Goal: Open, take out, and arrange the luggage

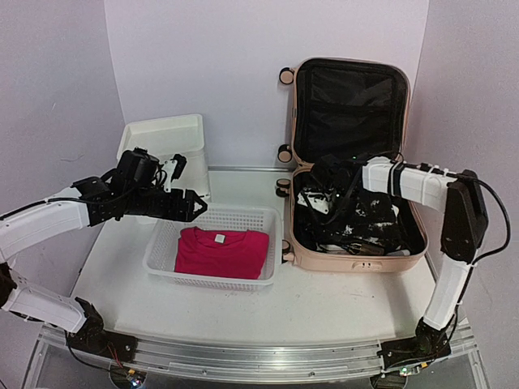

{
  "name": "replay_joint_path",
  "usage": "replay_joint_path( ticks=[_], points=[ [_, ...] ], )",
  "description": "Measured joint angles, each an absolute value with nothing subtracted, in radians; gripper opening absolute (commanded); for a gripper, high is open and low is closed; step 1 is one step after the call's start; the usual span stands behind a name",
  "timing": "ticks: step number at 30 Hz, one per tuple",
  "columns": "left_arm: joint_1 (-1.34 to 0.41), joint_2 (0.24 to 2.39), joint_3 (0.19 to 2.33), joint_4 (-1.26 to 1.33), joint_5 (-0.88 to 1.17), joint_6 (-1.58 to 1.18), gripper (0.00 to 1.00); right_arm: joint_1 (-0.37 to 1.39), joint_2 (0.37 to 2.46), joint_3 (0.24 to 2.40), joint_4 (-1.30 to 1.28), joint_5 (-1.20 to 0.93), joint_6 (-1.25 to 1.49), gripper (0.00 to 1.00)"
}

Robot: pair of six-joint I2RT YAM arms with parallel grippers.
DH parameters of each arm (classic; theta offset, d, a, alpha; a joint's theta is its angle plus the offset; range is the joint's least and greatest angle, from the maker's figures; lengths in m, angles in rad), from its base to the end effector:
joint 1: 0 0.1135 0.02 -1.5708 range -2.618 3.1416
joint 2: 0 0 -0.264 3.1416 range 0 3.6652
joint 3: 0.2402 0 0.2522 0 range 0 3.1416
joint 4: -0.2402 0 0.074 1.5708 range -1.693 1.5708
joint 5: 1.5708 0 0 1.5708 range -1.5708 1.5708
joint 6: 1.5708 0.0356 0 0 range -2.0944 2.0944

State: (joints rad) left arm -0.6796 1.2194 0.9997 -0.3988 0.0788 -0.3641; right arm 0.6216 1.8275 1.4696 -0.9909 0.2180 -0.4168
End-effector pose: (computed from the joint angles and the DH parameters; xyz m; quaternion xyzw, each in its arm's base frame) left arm 0.2086 -0.1722 0.3031 0.1574 0.8742 -0.2587 0.3796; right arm 0.2983 0.2042 0.2331 -0.4797 0.8637 -0.0963 0.1206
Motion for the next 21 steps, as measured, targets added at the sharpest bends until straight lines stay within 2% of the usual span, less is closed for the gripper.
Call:
replay_joint_path(
  ticks=[6, 21],
  points=[
    [-0.680, 1.220, 0.998, -0.398, 0.094, -0.372, 0.80, 0.611, 1.938, 1.530, -0.915, 0.235, -0.510, 0.88],
    [-0.680, 1.285, 1.002, -0.391, 0.127, -0.395, 0.79, 0.589, 2.025, 1.512, -0.659, 0.214, -0.540, 0.87]
  ],
)
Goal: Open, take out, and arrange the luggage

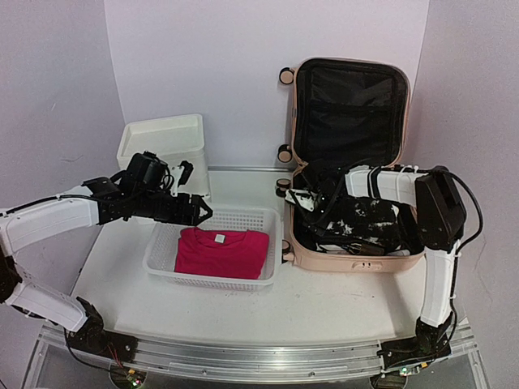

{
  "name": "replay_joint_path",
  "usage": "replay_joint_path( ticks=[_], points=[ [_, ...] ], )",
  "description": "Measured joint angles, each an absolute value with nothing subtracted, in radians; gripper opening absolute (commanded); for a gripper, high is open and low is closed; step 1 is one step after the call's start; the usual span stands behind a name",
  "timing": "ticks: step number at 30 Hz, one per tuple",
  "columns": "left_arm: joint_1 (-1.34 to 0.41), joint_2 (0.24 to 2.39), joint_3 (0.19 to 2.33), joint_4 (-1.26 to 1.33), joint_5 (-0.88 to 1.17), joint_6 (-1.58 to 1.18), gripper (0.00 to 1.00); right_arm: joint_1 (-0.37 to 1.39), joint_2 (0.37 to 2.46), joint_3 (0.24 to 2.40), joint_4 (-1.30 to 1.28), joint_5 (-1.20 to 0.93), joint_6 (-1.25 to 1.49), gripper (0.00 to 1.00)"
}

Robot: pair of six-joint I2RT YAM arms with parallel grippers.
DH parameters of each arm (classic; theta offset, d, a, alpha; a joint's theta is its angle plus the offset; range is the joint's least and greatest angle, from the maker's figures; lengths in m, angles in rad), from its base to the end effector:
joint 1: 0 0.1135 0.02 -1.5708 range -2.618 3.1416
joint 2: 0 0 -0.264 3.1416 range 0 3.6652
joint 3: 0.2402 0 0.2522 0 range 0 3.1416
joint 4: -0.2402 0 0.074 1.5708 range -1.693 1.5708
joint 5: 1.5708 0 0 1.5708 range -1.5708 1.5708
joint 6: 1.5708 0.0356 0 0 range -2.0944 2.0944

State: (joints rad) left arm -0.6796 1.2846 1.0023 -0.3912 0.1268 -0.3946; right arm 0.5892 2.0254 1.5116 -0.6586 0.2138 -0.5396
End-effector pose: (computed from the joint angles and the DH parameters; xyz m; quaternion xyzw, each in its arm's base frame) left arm 0.2172 -0.1813 0.2880 0.1549 0.8862 -0.2705 0.3427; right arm 0.3542 0.2276 0.1823 -0.5035 0.8348 -0.0997 0.1993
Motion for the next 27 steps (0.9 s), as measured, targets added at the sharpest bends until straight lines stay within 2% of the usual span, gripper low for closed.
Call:
replay_joint_path(
  ticks=[5, 9, 15, 27],
  points=[
    [-0.680, 1.296, 1.011, -0.391, 0.139, -0.402, 0.79, 0.586, 2.031, 1.512, -0.643, 0.225, -0.543, 0.71],
    [-0.680, 1.295, 1.014, -0.390, 0.141, -0.417, 0.79, 0.584, 2.031, 1.510, -0.634, 0.218, -0.538, 0.64],
    [-0.680, 1.284, 1.014, -0.391, 0.152, -0.429, 0.79, 0.569, 2.009, 1.486, -0.612, 0.163, -0.525, 0.48],
    [-0.680, 1.282, 1.014, -0.390, 0.174, -0.454, 0.79, 0.539, 1.956, 1.463, -0.600, 0.098, -0.483, 0.06]
  ],
)
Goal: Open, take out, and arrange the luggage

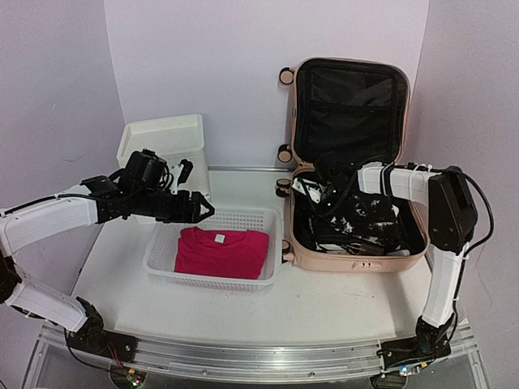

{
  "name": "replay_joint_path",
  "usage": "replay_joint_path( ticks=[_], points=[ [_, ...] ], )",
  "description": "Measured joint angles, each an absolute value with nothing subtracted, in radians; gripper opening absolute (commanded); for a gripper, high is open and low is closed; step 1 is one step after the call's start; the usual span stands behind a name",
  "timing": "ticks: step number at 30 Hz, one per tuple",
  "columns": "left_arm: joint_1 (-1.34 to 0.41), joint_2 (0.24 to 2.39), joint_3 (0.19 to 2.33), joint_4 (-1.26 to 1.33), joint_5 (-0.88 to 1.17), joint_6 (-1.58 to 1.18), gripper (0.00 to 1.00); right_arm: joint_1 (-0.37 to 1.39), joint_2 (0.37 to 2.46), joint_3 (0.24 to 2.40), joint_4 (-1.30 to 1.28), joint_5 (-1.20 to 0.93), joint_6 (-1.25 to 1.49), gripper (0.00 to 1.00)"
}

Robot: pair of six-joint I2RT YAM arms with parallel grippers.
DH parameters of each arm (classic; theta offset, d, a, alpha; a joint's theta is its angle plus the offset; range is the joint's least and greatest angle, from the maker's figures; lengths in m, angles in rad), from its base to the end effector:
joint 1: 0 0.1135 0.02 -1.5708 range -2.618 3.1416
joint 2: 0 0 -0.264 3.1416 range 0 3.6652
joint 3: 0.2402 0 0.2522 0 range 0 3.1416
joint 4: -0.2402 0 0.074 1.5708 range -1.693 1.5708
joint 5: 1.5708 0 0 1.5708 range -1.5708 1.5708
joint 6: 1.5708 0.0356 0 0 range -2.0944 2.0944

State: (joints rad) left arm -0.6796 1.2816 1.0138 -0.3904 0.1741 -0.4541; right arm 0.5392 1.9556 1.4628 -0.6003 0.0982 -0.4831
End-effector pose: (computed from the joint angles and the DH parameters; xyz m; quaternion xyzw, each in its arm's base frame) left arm 0.2163 -0.1827 0.2929 0.1387 0.8843 -0.3016 0.3284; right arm 0.3567 0.2094 0.1980 -0.4646 0.8521 -0.0410 0.2375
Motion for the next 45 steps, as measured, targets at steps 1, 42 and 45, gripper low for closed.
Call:
replay_joint_path(
  ticks=[1, 42, 45],
  points=[
    [-0.680, 1.282, 1.014, -0.390, 0.178, -0.455, 0.79, 0.534, 1.954, 1.463, -0.600, 0.089, -0.478, 0.02],
    [-0.680, 1.590, 1.151, -0.193, 0.461, -1.319, 0.92, 0.632, 1.554, 1.427, -0.738, -0.187, -0.332, 0.00],
    [-0.683, 1.660, 1.213, -0.179, 0.514, -1.432, 0.94, 0.680, 1.554, 1.428, -0.741, -0.190, -0.336, 0.00]
  ],
)
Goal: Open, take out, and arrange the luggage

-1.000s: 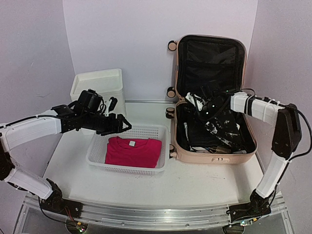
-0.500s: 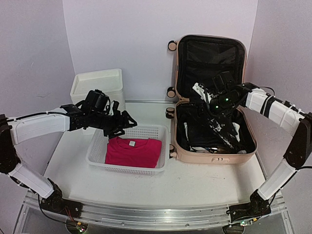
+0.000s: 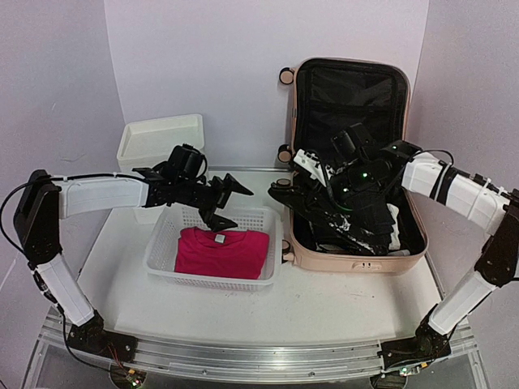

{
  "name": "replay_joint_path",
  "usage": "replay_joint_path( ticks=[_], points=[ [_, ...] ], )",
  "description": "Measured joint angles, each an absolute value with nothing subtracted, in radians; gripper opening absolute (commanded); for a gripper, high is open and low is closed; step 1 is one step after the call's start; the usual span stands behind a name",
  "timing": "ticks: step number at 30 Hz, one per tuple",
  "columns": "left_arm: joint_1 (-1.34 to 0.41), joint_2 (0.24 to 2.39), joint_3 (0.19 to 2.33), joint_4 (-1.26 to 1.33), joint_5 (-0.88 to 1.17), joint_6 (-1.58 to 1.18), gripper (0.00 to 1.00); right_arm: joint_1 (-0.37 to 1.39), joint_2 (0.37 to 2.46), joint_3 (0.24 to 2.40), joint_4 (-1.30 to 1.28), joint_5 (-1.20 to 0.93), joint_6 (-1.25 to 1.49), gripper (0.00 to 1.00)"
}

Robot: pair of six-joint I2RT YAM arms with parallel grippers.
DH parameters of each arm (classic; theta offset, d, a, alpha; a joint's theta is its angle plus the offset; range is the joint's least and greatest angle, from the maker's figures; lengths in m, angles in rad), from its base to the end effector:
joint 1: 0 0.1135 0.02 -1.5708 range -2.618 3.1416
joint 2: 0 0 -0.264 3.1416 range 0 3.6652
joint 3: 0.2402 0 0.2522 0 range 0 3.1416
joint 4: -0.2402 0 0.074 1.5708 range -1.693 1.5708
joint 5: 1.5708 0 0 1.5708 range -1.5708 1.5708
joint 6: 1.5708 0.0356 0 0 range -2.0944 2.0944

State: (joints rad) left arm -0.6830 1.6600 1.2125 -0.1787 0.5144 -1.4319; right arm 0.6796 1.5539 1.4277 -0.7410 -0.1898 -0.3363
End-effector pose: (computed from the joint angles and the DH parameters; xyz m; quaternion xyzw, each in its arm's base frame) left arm 0.2801 -0.2505 0.2630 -0.2073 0.8439 -0.4945 0.0187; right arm 0.2576 0.2168 0.3231 -0.4831 0.8007 0.1462 0.3228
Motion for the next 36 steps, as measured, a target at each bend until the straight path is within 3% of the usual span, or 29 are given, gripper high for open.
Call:
replay_joint_path(
  ticks=[6, 13, 21, 29, 33, 36],
  points=[
    [-0.723, 1.778, 1.323, -0.155, 0.551, -1.591, 0.99, 0.754, 1.554, 1.428, -0.745, -0.191, -0.369, 0.00],
    [-0.786, 1.875, 1.462, -0.145, 0.545, -1.628, 0.98, 0.810, 1.554, 1.421, -0.748, -0.176, -0.402, 0.00],
    [-0.845, 1.948, 1.507, -0.130, 0.529, -1.622, 0.72, 0.850, 1.554, 1.413, -0.752, -0.131, -0.428, 0.00],
    [-0.849, 1.967, 1.538, -0.133, 0.513, -1.512, 0.20, 0.883, 1.554, 1.410, -0.751, -0.076, -0.441, 0.00],
    [-0.849, 1.964, 1.544, -0.134, 0.505, -1.391, 0.03, 0.891, 1.547, 1.397, -0.741, -0.066, -0.421, 0.34],
    [-0.850, 1.953, 1.541, -0.140, 0.493, -1.286, 0.00, 0.897, 1.533, 1.384, -0.736, -0.065, -0.371, 0.61]
  ],
)
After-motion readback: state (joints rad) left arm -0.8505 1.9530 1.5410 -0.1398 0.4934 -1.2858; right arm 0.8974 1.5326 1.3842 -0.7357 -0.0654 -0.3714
